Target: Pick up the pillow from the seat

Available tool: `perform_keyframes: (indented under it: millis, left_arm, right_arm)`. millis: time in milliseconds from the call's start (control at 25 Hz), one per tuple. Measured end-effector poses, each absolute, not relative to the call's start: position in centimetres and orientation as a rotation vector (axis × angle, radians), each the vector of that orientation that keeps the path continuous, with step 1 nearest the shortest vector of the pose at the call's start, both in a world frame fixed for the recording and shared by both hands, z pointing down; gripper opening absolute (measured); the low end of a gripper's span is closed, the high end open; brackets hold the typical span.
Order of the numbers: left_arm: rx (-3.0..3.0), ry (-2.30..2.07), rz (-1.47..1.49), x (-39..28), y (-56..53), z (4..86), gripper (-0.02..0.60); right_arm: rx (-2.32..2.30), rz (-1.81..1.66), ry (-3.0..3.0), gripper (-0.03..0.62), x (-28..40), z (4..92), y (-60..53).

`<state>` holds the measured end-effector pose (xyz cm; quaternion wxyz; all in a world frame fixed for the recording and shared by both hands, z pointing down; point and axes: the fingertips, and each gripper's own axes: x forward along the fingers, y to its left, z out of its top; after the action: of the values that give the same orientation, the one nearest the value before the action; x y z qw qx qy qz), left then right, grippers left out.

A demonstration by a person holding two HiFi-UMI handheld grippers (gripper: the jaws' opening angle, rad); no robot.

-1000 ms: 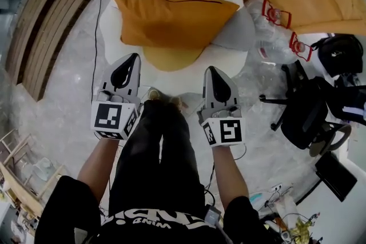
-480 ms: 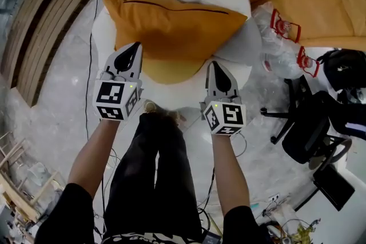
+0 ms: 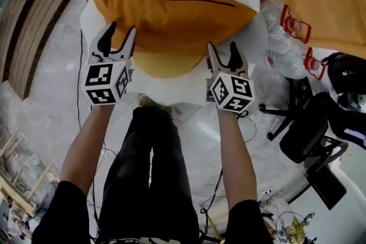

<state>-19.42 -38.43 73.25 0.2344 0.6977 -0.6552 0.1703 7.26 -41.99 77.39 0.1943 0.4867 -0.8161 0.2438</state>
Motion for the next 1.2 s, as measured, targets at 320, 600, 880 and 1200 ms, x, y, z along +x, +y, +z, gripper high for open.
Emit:
perform_keyframes:
  millis: [320, 600, 880, 1200]
  left_arm:
    - [1.772, -1.863, 0.514, -22.8, -39.5, 77.3, 0.344]
    - [1.758, -1.803, 0.453, -22.9, -40.6, 79.3, 0.343]
    - [1.775, -1.733, 0.425, -22.6, -41.3, 80.1, 0.267]
    - [1.745, -1.602, 0.380, -20.8, -40.5, 81.2, 0.063]
  right_arm:
    - [1.356, 0.780, -2.240, 0.350, 7.7, 82.1, -44.1]
    - [1.391, 0.897, -2.215, 0.353, 8.0, 85.2, -46.7]
    - [1.362, 0.872, -2.225, 0.343, 7.3, 86.0, -47.4]
    - [1.365, 0.854, -2.154, 0.041, 7.6, 87.2, -46.4]
